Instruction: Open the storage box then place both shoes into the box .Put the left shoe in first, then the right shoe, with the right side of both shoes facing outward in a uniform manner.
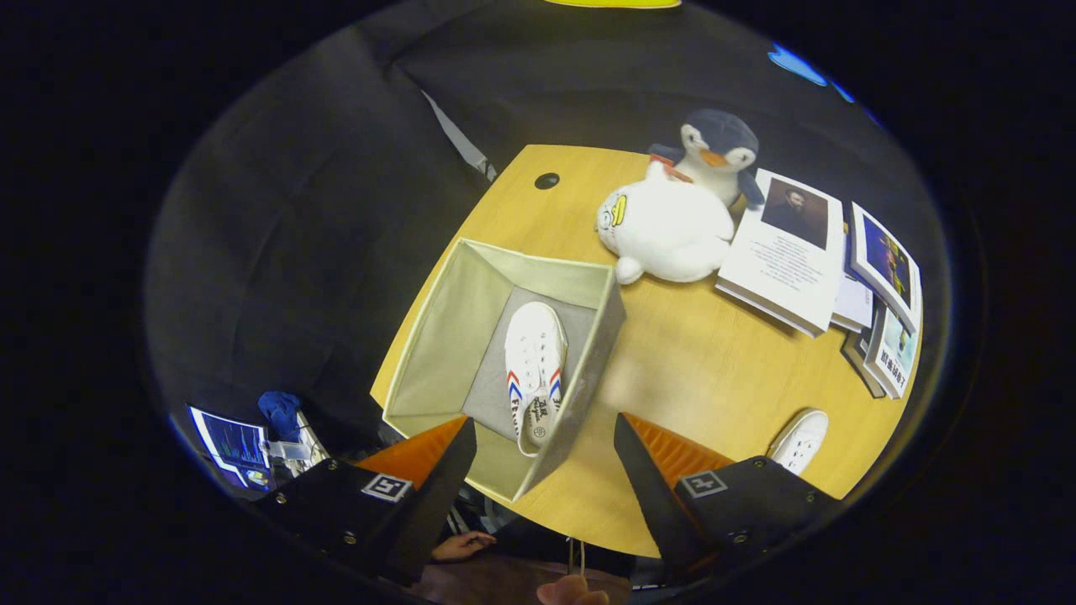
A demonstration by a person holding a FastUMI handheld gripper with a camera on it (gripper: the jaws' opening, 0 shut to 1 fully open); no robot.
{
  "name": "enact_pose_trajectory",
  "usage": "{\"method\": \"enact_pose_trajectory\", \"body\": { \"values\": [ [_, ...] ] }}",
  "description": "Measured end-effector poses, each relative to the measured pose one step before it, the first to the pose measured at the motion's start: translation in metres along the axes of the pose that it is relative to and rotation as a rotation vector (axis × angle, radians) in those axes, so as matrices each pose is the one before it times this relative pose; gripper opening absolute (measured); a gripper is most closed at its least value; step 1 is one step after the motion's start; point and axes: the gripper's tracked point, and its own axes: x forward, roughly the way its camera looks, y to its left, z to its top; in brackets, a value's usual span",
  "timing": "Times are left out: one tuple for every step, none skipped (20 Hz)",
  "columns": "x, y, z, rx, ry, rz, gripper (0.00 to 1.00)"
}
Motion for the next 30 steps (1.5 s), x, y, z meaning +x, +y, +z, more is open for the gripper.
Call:
{"method": "enact_pose_trajectory", "body": {
  "values": [
    [-0.00305,-0.01105,-0.00512,0.00998,-0.00508,-0.00933,1.0],
    [-0.00462,-0.01062,-0.0044,0.00995,-0.00527,-0.01261,1.0],
    [-0.00387,-0.00831,-0.00563,0.01356,-0.00394,-0.00747,1.0],
    [-0.00359,-0.00888,-0.00653,0.01442,0.00105,-0.00449,1.0],
    [-0.00349,-0.00935,-0.00729,0.02011,0.00162,-0.00555,1.0],
    [-0.00379,-0.00994,-0.00398,0.024,-0.00654,-0.00628,1.0],
    [-0.00255,-0.00715,-0.00291,0.01811,-0.00887,-0.00289,1.0],
    [-0.00452,-0.00758,-0.00323,0.01722,-0.00502,-0.00255,1.0],
    [-0.00271,-0.00607,-0.00324,0.01486,-0.00444,-0.00021,1.0],
    [-0.00281,-0.00702,-0.00276,0.01283,-0.00271,-0.00094,1.0],
    [-0.0032,-0.00708,-0.00307,0.01308,-0.00197,-0.00335,1.0],
    [-0.00258,-0.00728,-0.00307,0.01259,-0.00149,-0.00274,1.0],
    [-0.00243,-0.00814,-0.0025,0.01339,-0.00055,-0.00591,1.0],
    [-0.00251,-0.00904,-0.00258,0.01367,-0.00089,-0.00885,1.0],
    [-0.00128,-0.00933,-0.00124,0.01115,-0.00389,-0.00907,1.0],
    [-0.00099,-0.01035,-0.00328,0.00334,0.00018,-0.01224,1.0],
    [-0.00079,-0.01054,-0.00258,0.00667,0.00169,-0.01451,1.0],
    [-0.00071,-0.00855,-0.00286,0.00605,0.00137,-0.0094,1.0],
    [-0.00019,-0.00849,-0.00209,0.01213,-0.00061,-0.01005,1.0],
    [-0.00032,-0.00919,-0.00182,0.01146,-0.00278,-0.0106,1.0],
    [0.00063,-0.00951,-0.00203,0.00535,-0.00229,-0.01021,1.0],
    [0.00174,-0.00948,-0.00278,0.01088,0.00017,-0.0088,1.0],
    [0.00272,-0.01125,-0.00308,0.01465,0.00363,-0.01371,1.0],
    [0.00285,-0.01344,-0.00384,0.01113,0.00401,-0.01843,1.0],
    [0.00289,-0.01304,-0.00333,0.01215,0.00273,-0.01769,1.0],
    [0.00338,-0.01109,-0.00384,0.01414,0.00425,-0.012,1.0],
    [0.00259,-0.00943,-0.00381,0.01823,0.00653,-0.00305,1.0],
    [0.00358,-0.01002,-0.00343,0.01907,0.00465,-0.00548,1.0],
    [0.00404,-0.01002,-0.00215,0.01512,0.00426,-0.0081,1.0],
    [0.00384,-0.01039,-0.00207,0.01034,0.00303,-0.00934,1.0]
  ]
}}
